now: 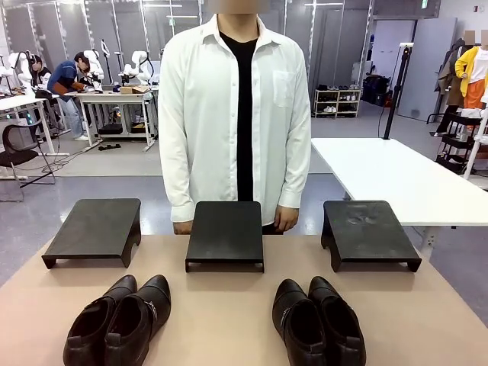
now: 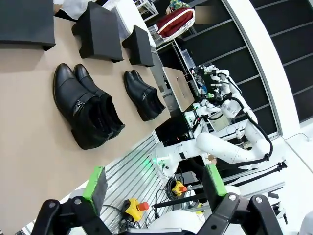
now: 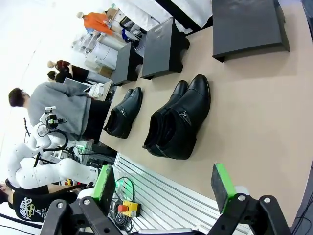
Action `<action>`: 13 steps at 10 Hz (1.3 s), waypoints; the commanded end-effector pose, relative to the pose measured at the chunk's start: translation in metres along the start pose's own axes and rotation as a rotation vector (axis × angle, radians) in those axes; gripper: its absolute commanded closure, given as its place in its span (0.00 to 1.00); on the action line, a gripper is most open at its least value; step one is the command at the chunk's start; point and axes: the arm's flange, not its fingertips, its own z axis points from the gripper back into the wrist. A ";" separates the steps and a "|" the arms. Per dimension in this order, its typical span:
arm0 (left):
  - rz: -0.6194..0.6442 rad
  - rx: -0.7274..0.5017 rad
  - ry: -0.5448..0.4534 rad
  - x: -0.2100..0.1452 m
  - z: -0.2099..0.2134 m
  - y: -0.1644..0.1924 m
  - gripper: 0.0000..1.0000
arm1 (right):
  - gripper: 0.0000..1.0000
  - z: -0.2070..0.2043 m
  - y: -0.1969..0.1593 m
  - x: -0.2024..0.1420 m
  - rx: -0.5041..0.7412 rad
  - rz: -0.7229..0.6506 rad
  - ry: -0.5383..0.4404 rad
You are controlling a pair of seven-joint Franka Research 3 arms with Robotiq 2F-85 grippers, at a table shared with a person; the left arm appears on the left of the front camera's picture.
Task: Place the shoes on the stand as instructed by the person.
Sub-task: Pick up one pair of Shoes and place it on the Shoes Stand indicated by the person.
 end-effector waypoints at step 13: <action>-0.004 -0.005 0.002 -0.001 0.001 0.000 0.00 | 0.00 0.000 0.002 0.001 0.013 0.014 -0.004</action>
